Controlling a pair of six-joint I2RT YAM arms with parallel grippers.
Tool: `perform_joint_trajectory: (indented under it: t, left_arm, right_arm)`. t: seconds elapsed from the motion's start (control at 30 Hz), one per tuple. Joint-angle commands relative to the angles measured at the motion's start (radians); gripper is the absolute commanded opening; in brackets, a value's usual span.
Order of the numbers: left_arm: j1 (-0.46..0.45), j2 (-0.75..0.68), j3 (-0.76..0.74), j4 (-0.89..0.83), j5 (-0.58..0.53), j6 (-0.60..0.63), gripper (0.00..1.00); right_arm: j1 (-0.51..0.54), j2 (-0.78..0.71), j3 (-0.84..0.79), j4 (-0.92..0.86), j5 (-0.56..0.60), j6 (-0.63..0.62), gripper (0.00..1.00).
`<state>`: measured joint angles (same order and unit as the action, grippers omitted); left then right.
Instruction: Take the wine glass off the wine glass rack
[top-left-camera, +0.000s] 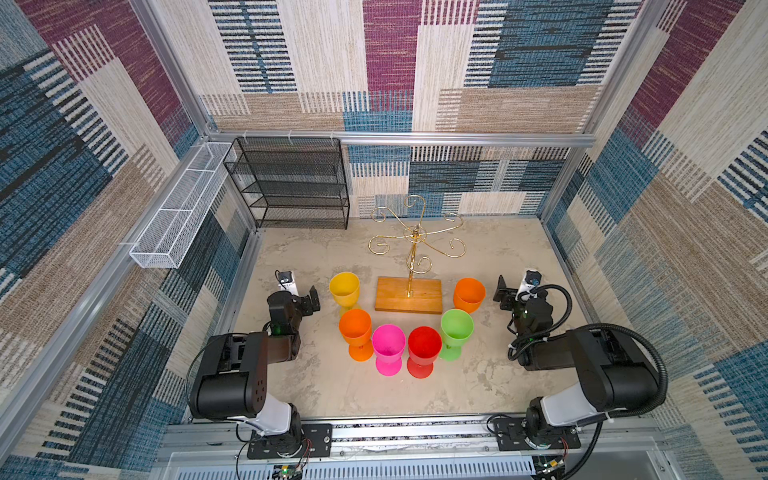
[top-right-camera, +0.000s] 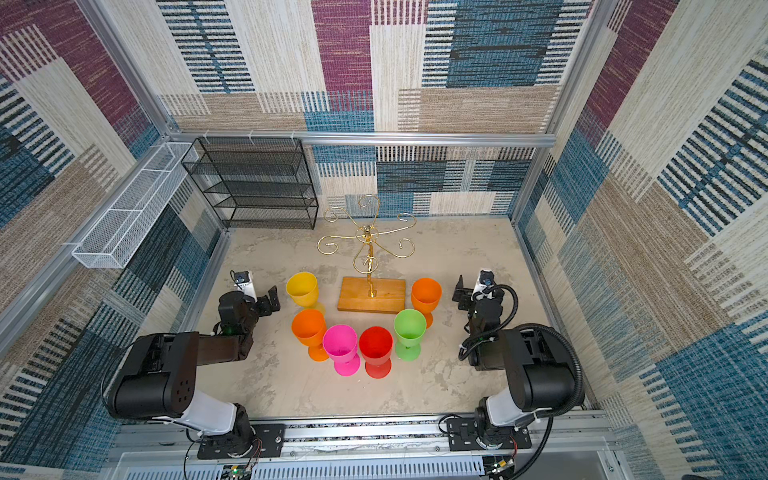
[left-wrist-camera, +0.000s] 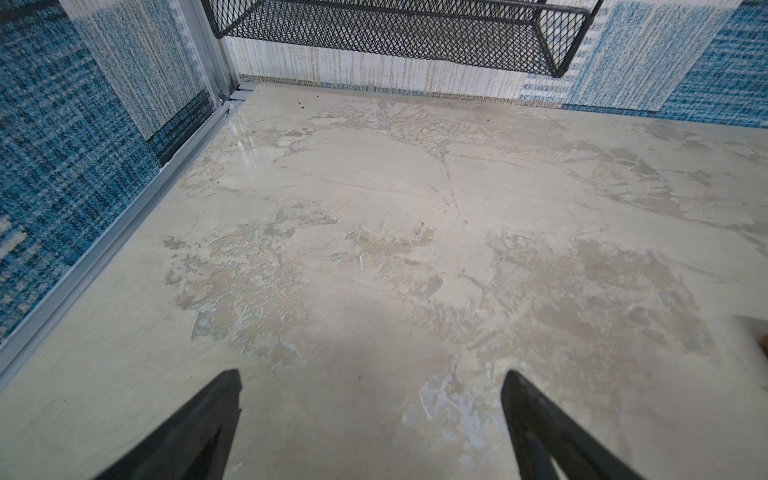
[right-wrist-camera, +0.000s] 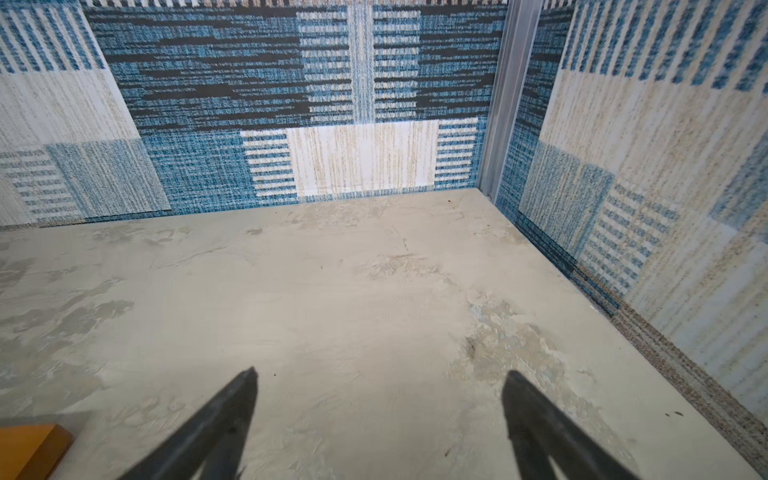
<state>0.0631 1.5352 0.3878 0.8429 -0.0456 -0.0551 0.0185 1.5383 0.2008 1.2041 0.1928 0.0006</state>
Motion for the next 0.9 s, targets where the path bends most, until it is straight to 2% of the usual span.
perform_joint_trajectory:
  t: [0.0,0.03,0.07,0.13,0.17,0.87]
  left_arm:
    - [0.001,0.0,0.0,0.036,0.012,0.005,1.0]
    - [0.001,0.0,0.001,0.036,0.012,0.005,1.0]
    - [0.001,0.0,0.001,0.036,0.012,0.004,1.0]
    - [0.001,-0.001,0.001,0.036,0.012,0.004,1.0]
    - [0.001,0.0,0.001,0.036,0.012,0.004,1.0]
    - [0.001,0.0,0.001,0.036,0.01,0.003,1.0]
  right_arm:
    - [-0.005,0.005,-0.013,0.136,-0.034,0.014,1.0]
    - [-0.003,0.017,-0.02,0.175,-0.031,0.012,1.0]
    - [-0.003,-0.016,-0.003,0.081,-0.034,0.019,1.0]
    - [-0.003,0.006,-0.015,0.147,-0.029,0.013,1.0]
    - [-0.005,-0.012,-0.007,0.095,-0.03,0.019,1.0]
    - [-0.004,-0.004,-0.009,0.113,-0.033,0.013,1.0]
